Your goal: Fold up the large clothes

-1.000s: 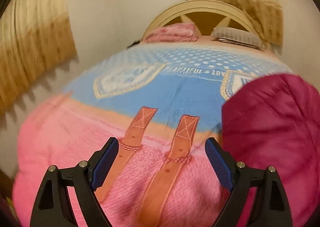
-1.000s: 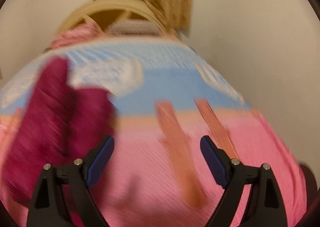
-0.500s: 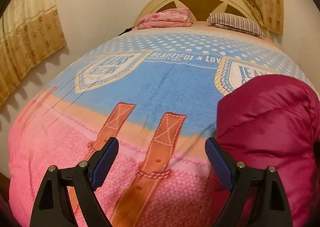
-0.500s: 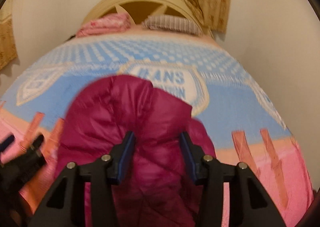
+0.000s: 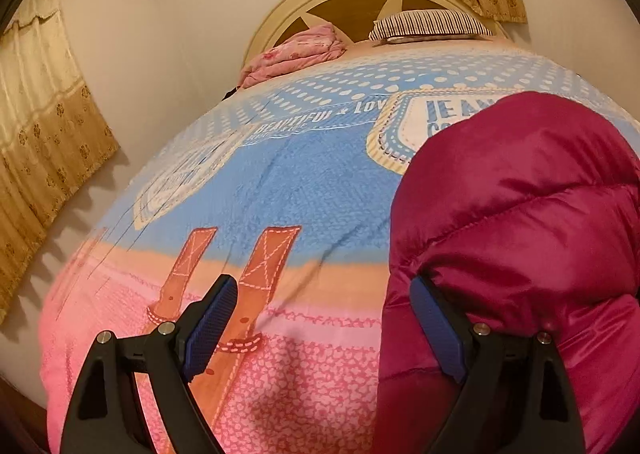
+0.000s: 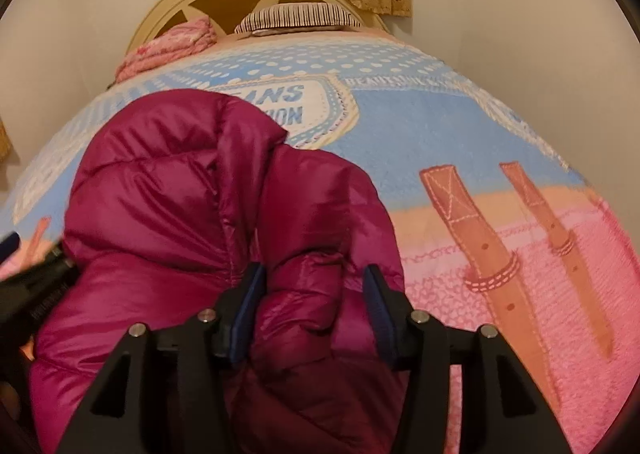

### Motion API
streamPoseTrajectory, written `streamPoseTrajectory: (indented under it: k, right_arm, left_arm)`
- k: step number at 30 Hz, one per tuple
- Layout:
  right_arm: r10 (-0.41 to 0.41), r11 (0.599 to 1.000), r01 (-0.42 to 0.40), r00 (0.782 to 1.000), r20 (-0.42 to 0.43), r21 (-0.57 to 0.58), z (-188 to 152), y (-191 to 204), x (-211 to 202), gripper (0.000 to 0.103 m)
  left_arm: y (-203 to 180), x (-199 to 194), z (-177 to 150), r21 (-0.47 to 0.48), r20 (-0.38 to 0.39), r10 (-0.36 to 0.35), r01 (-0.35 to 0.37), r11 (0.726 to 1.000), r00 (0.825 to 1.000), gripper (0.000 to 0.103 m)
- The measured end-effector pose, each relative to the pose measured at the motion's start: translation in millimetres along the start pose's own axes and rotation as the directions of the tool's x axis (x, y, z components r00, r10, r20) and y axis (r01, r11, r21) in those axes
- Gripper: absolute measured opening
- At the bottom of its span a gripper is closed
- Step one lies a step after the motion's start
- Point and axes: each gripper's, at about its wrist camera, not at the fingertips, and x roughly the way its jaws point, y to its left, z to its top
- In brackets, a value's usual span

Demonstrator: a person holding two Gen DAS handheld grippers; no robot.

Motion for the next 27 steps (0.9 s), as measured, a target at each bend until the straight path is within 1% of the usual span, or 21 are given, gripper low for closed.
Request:
streamPoseTrajectory:
  k: [3,7,16,27]
  right_arm:
    - [0.017,1.000,-0.017,1.000,0.007,0.023,-5,-4,1,0.059]
    - [0.009,1.000,-0.009,1.000,0.005,0.009,-7,-3,6,0.059]
    - [-0.002,1.000,0.002,1.000,-0.002,-0.003,-8,-4,14,0.063]
    - [-0.014,1.000,0.013,1.000,-0.014,-0.008,-9,-2,18,0.066]
  left_arm:
    - [-1,4,-3,-0.002,-0.002,-0.006,0.006,1.000,1.000,0.089]
    - [-5,7,-5,0.007,0.002,-0.001,0.001,1.000,1.000,0.089]
    - [-3,14,-9,-0.022,0.001,-0.039,0.039,0.999,0.999,0.089]
    - [-3,16,-11,-0.030,-0.007,-0.055,0.055,0.998,0.998,0.089]
